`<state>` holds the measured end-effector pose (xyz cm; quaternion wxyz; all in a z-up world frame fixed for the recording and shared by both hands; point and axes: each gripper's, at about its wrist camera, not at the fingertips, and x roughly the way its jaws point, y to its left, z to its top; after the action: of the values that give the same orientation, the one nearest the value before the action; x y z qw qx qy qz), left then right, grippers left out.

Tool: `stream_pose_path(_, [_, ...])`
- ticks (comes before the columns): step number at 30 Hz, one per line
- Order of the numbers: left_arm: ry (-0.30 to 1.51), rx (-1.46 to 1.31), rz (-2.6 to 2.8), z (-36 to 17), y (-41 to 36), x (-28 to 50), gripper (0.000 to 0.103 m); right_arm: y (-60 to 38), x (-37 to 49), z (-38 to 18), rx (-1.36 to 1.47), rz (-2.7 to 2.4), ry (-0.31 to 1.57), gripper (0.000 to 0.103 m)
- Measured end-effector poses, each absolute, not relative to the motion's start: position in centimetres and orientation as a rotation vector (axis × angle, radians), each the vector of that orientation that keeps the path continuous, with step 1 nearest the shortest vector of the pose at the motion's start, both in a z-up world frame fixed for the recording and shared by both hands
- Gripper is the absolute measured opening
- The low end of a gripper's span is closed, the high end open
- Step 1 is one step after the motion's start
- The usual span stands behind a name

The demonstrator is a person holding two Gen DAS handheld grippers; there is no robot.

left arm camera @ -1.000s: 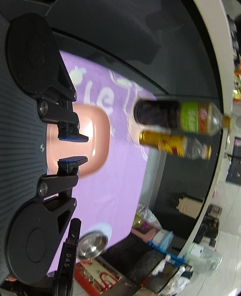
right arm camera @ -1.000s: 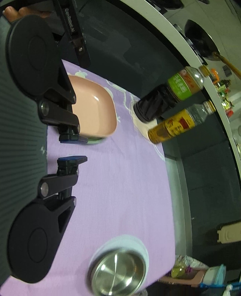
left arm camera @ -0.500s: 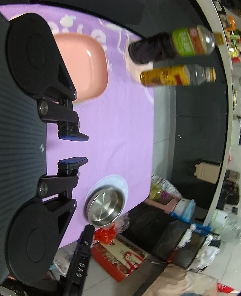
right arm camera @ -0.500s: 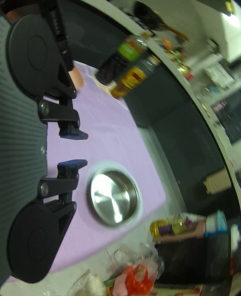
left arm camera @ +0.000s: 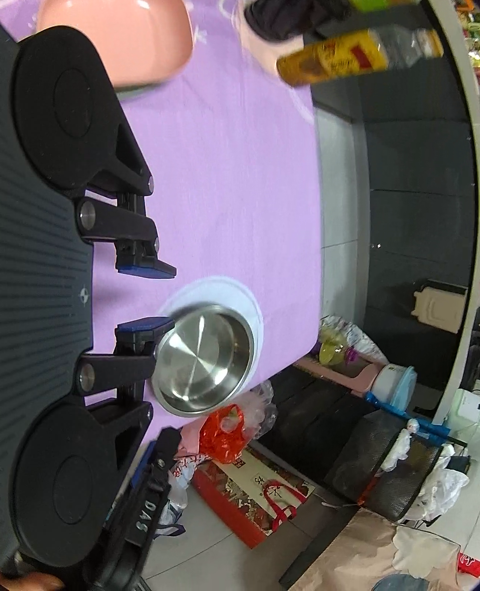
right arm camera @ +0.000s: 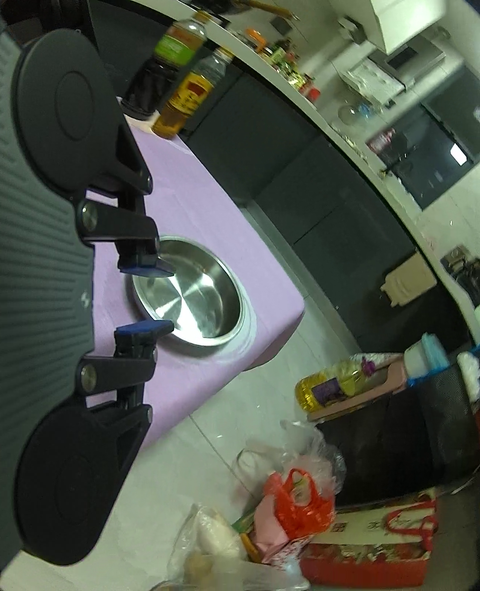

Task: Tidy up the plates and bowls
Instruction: 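Move both tools to the rim of the steel bowl, then close both tools on the steel bowl's rim and lift it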

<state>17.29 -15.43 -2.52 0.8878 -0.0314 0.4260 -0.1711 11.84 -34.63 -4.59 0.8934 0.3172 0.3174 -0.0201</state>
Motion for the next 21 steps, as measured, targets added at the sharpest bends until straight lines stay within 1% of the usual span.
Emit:
stream_pose_path(7, [0.91,-0.008,-0.33,-5.1,-18.9,20.7,0.021,-35.5,13.5,-6.1,0.69,-0.092,0.69,0.026])
stream_pose_path(14, [0.921,-0.007,-0.296,-6.9,-19.8,22.6,0.021,-36.0,14.3,-7.7,0.726,-0.083,0.715,0.026])
stream_pose_path(21, [0.942,-0.017,-0.291,-8.1,-21.0,24.0,0.021,-35.8,14.7,-7.9,0.698,-0.08,0.699,0.026])
